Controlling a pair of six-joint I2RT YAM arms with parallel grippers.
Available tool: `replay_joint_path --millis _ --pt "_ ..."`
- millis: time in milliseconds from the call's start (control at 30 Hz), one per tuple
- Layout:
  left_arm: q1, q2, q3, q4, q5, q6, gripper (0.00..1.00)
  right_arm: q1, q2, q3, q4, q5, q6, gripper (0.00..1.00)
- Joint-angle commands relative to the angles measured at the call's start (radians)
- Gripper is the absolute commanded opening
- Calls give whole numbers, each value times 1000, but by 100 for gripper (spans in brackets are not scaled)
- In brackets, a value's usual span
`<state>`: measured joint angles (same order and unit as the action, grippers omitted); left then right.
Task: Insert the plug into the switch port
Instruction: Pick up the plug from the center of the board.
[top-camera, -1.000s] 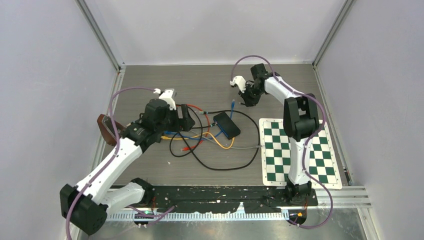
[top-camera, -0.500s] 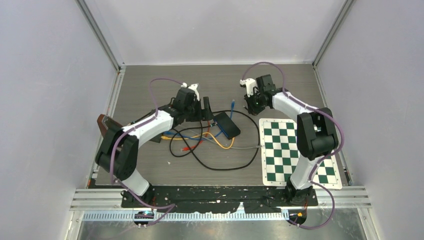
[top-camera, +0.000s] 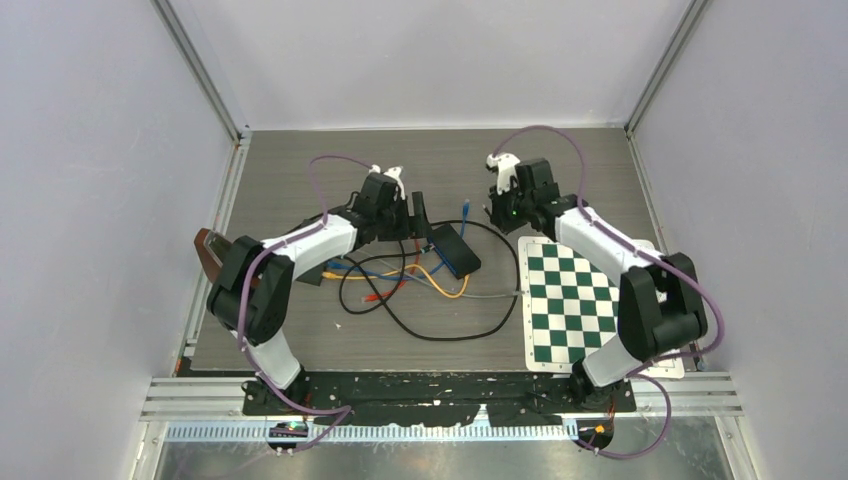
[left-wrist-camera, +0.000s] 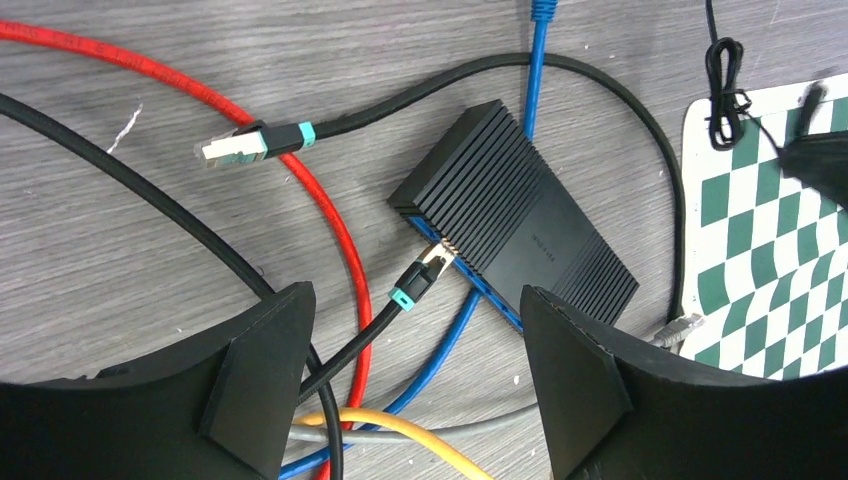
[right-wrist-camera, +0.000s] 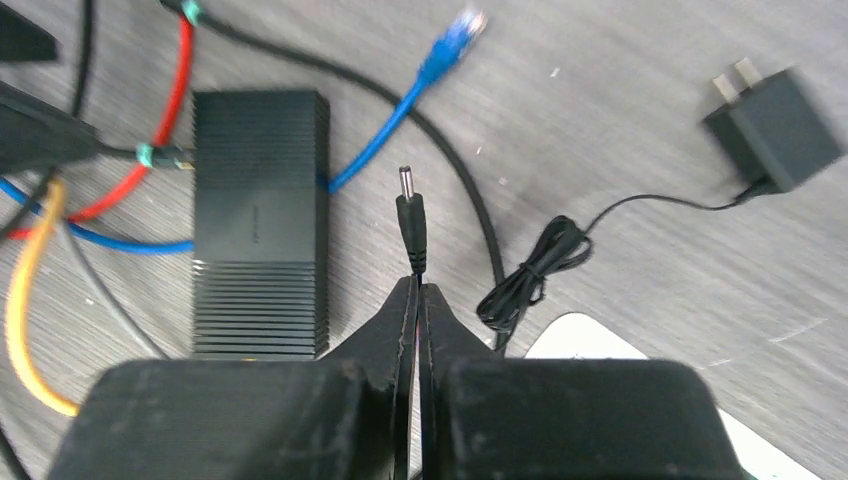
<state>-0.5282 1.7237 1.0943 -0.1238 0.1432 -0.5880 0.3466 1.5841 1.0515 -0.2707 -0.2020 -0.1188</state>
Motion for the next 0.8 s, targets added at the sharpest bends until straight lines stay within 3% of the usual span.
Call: replay_joint_path --millis 0,133,500,633,767 --pt "0 -20 60 22 -13 5 78 6 -155 123 -33 41 59 5" --pt "0 -30 95 -22 -19 28 78 18 -252 147 -136 129 84 5" --pt "0 -61 103 -72 -32 53 78 63 -478 155 -350 161 118 5" --pt "1 -46 78 -52 9 47 77 69 -497 35 -294 88 188 5" --pt "0 -24 52 -23 39 37 77 76 -453 -186 -129 -84 276 5"
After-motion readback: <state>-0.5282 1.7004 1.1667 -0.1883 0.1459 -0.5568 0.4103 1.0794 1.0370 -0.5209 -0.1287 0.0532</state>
